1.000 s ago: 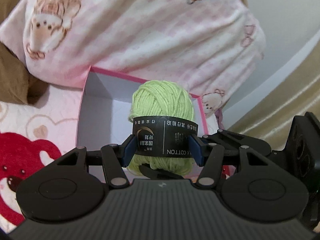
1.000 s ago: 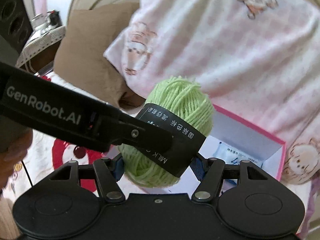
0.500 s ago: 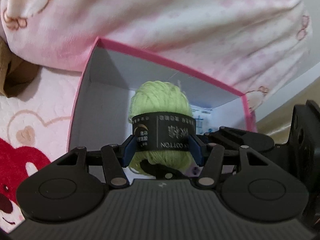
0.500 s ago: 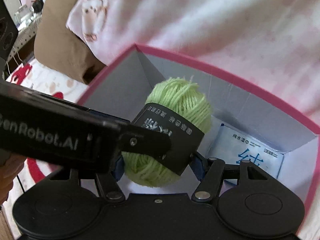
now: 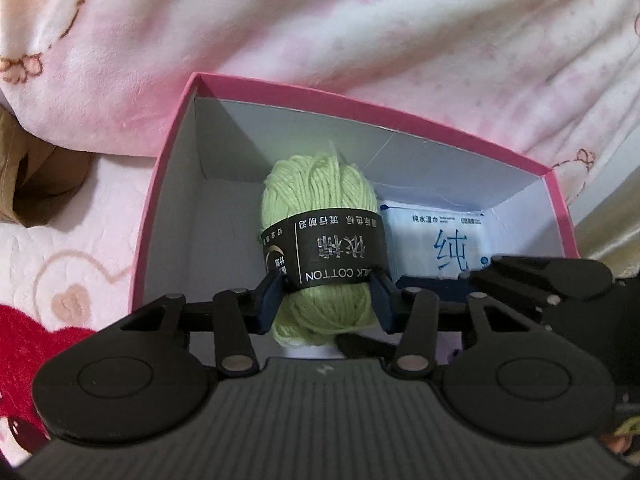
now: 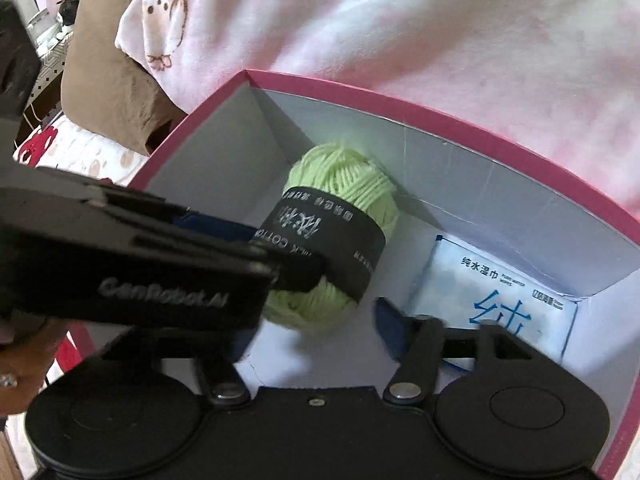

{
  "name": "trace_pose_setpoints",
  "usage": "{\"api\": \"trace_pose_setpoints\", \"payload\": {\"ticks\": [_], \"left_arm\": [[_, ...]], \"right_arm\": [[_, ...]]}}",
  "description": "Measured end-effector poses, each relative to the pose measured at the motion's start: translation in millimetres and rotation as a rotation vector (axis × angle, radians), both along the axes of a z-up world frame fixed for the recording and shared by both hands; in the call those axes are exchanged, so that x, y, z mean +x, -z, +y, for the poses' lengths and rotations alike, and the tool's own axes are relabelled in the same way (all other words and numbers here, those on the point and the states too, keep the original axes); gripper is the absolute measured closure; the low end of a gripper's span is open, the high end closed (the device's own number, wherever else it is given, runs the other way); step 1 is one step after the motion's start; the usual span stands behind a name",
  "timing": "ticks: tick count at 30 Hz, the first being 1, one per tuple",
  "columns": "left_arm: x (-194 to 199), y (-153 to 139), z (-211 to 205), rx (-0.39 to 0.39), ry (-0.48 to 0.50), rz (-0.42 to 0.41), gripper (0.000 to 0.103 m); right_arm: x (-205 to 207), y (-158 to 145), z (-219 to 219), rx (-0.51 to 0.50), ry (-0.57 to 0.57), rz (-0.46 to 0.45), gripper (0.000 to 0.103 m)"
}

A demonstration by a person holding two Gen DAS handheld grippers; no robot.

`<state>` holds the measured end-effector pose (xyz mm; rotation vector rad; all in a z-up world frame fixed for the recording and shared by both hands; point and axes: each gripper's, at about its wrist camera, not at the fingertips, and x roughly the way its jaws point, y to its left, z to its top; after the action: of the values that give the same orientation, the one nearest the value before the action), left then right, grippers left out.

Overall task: Organize objects
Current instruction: 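Open the left tool to release the yarn and withdraw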

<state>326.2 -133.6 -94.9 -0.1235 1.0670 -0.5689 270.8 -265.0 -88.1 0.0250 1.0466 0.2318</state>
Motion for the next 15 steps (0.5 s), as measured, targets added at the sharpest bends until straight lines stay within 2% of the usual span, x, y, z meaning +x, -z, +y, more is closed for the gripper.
{"api": "trace_pose_setpoints", "payload": {"ticks": [2, 9, 12, 13, 15], "left_arm": [[3, 0, 0, 0.001, -0.003, 0.005, 0.056], [-8, -14, 1, 0.047, 0.021, 0.000, 0.053], [-17, -29, 7, 0.049, 0.045, 0.001, 0.044], [-21, -35, 9, 0.060, 0.046, 0.002, 0.037], [-29, -45, 13, 0.108, 0.047, -0.018, 0.035]], "right_arm": [[1, 0, 0, 0.002, 0.022, -0.002, 0.055], [-21, -8, -3, 0.043, 0.035, -0.034, 0.052], [-38, -18, -9, 0.059, 0.056, -0.052, 0.044], [-44, -22, -11, 0.067, 0.062, -0.058, 0.043], [-55, -30, -15, 0.078, 0.073, -0.072, 0.043]]}}
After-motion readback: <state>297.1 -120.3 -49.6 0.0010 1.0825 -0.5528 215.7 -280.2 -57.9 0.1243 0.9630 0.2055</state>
